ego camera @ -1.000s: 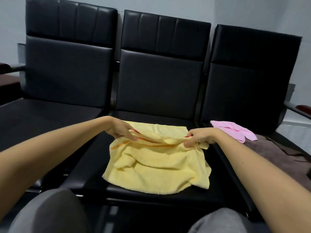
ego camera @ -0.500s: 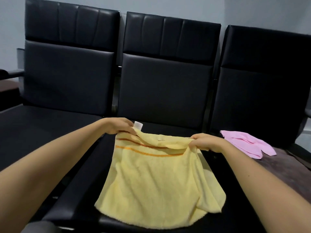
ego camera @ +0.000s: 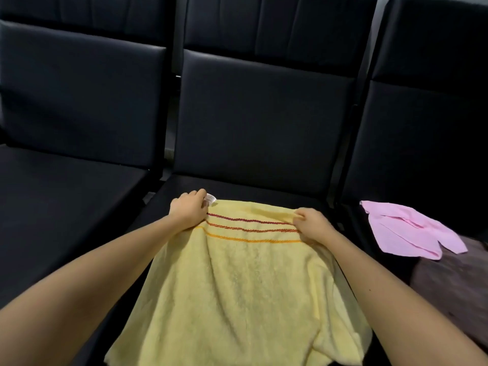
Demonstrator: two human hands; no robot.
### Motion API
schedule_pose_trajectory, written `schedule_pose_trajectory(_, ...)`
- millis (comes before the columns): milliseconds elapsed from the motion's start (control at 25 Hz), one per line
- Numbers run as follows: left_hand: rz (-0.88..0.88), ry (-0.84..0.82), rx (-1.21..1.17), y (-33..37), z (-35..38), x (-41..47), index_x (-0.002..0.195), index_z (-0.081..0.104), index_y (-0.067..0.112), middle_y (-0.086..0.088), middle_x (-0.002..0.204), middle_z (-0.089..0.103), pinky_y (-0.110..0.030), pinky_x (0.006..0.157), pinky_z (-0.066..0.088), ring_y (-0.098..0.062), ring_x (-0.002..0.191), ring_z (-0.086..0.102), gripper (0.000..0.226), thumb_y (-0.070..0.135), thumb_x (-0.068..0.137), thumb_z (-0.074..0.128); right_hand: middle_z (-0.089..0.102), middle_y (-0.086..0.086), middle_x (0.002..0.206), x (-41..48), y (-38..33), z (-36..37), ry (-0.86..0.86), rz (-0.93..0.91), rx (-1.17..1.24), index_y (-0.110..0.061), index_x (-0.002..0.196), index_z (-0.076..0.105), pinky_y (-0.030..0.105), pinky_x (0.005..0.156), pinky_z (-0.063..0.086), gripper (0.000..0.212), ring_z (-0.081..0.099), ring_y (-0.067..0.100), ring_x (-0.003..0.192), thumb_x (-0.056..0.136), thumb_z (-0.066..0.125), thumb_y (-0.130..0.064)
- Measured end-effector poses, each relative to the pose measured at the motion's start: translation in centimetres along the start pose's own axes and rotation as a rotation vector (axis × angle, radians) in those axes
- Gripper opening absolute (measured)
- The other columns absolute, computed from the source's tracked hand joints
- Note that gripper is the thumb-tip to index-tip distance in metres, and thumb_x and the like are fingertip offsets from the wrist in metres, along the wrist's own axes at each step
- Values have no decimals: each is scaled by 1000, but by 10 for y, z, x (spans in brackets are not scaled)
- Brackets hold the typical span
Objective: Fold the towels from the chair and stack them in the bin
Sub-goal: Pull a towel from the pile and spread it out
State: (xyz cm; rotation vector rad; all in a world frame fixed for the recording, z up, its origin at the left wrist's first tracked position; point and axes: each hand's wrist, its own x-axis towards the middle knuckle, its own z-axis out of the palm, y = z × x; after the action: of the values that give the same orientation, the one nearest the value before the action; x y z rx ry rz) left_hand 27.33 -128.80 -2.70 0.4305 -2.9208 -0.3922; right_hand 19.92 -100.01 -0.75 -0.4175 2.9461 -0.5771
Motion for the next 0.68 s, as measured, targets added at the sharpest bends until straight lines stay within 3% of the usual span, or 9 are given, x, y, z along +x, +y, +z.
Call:
schedule_pose_trajectory(120,8,61,34,-1,8,1,109,43,13,-6,116,54,-34,73,35,-26,105,51,18,24,97,35,65,2,99,11,6,1,127,64,82,-22,90,59,37,79,51,20,59,23,92,95,40,-21)
schedule_pose_trajectory(200,-28,105,26,0,14,2,112,42,11,-7,117,51,-34,73,35,-27,105,51,21,24,97,34,60,4,115,13,3,10,132,72,-52,-24,113,54,36,79,48,23,58,24,97,100,35,-22)
schedule_pose_trajectory(320,-64,134,36,-2,17,4,118,42,12,-10,119,47,-35,73,37,-28,106,49,26,25,98,35,33,5,142,11,-6,21,84,75,-286,-26,148,22,32,79,42,53,56,24,105,98,34,-12)
schedule_pose_trajectory(440,-56,163,48,-6,21,5,122,46,12,-9,120,48,-33,74,38,-26,107,49,30,26,99,32,19,4,154,11,-9,17,-22,60,-371,-27,150,17,34,89,43,60,49,25,121,96,33,-8)
schedule_pose_trajectory(600,-45,253,69,-7,24,1,118,53,8,-9,117,53,-33,79,39,-26,106,47,33,25,100,32,43,5,137,-1,-15,23,53,39,-440,-17,138,32,35,90,42,47,49,25,118,94,42,-4)
schedule_pose_trajectory(680,-44,266,59,-8,25,-1,118,54,8,-9,118,54,-33,84,39,-27,107,47,32,25,100,34,46,5,134,-7,-16,26,94,21,-511,-15,136,34,35,96,38,47,47,24,120,92,49,-7)
